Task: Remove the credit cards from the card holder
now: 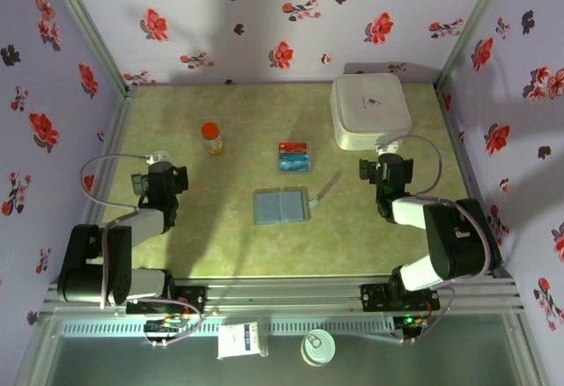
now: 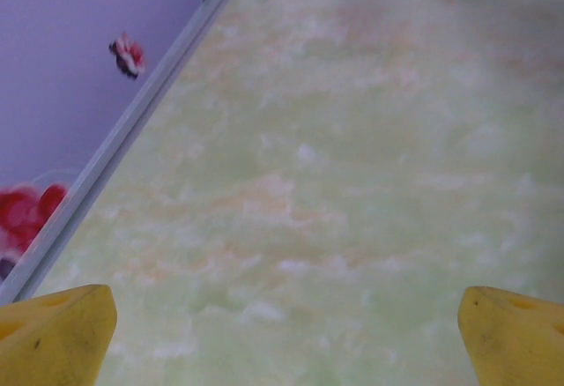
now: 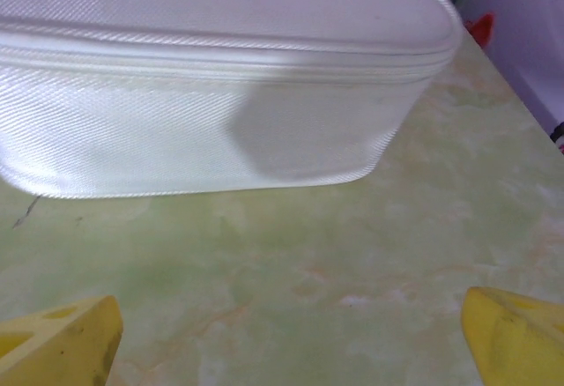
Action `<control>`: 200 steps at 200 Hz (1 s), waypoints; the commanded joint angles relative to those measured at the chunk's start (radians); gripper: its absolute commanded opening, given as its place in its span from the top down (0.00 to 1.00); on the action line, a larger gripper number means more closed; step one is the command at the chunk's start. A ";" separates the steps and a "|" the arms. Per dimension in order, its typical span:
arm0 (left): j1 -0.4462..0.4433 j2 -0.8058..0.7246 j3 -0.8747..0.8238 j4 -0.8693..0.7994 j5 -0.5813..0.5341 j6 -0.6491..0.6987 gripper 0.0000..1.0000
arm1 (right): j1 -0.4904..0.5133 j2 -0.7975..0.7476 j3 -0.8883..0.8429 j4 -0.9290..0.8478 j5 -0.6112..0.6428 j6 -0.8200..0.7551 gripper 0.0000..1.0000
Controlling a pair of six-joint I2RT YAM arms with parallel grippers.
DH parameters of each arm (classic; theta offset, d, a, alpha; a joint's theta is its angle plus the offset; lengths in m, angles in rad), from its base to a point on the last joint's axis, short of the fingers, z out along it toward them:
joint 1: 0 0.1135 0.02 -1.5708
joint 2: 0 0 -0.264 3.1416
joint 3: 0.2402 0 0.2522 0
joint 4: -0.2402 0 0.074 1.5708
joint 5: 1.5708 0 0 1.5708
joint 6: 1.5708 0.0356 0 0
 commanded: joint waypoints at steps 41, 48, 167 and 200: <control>0.070 0.119 -0.056 0.409 0.253 0.020 0.00 | -0.118 0.079 -0.058 0.267 -0.196 0.099 0.01; 0.071 0.139 -0.057 0.429 0.264 0.023 0.00 | -0.128 0.079 -0.056 0.258 -0.205 0.108 0.01; 0.072 0.213 0.019 0.348 0.330 0.051 0.00 | -0.141 0.084 -0.044 0.236 -0.166 0.134 0.01; 0.072 0.213 0.021 0.344 0.329 0.050 0.00 | -0.140 0.085 -0.043 0.236 -0.167 0.134 0.01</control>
